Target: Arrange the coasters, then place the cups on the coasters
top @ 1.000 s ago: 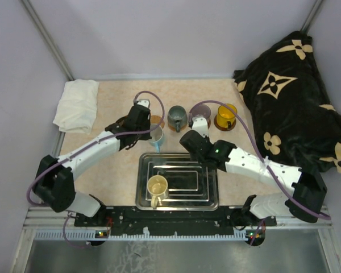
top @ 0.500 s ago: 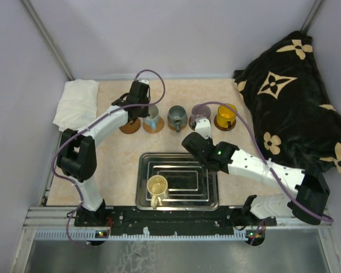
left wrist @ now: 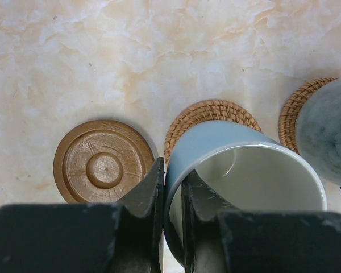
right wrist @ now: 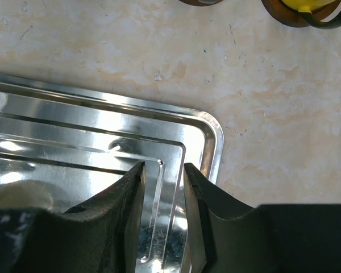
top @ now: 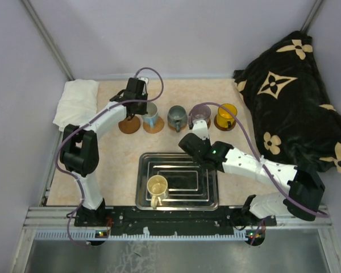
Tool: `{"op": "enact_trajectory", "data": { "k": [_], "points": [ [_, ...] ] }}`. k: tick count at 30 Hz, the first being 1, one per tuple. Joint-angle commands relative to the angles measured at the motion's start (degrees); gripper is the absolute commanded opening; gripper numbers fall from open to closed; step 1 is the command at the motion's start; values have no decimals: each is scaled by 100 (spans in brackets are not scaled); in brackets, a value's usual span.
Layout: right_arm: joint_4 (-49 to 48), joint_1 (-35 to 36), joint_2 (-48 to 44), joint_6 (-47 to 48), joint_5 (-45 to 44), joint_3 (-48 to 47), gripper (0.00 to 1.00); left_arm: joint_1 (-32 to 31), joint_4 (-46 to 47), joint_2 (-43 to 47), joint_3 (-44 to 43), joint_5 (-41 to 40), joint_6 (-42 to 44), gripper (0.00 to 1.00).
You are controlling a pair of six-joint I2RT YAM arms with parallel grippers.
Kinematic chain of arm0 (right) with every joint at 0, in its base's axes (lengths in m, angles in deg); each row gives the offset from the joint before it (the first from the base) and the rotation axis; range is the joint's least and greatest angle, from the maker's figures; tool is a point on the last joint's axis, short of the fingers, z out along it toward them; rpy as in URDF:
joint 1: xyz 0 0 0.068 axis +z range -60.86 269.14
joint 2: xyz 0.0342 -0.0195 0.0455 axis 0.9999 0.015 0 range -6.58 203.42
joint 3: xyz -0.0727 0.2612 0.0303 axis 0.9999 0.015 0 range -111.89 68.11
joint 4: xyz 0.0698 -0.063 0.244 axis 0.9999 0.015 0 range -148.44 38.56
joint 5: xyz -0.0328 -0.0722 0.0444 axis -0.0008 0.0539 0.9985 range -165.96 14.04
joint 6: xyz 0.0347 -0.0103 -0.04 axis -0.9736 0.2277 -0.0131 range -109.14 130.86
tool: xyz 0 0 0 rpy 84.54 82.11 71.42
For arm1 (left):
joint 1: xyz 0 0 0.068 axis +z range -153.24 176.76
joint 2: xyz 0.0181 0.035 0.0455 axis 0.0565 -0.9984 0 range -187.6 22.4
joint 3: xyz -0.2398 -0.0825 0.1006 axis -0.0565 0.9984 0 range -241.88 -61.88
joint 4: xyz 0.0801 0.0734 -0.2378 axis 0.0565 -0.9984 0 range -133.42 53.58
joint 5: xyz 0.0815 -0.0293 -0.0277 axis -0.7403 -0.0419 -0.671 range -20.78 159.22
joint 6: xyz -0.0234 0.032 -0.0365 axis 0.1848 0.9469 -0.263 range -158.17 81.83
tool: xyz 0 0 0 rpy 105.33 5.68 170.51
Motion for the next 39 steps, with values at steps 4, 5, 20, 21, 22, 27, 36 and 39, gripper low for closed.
{"op": "enact_trajectory", "data": {
  "k": [4,5,20,21,22,27,36,39],
  "points": [
    [-251,65,80,-45,-173,-129,34,115,188,-38,-211,550,1,5],
    [-245,60,80,-49,-171,-131,34,111,175,-54,-213,586,-2,5],
    [-250,60,80,-54,-144,-138,34,107,4,-196,-237,850,-31,6],
    [-244,60,80,-54,-142,-139,34,105,12,-201,-236,850,-29,6],
    [-242,60,71,-55,-146,-128,34,109,20,-208,-242,850,-36,6],
    [-246,60,79,-56,-141,-115,34,106,81,-208,-242,842,-71,6],
    [-307,60,164,-29,-49,-113,34,109,224,-197,-252,759,-82,6],
    [-322,60,189,-22,-36,-106,34,104,257,-228,-259,737,-70,6]
  ]
}}
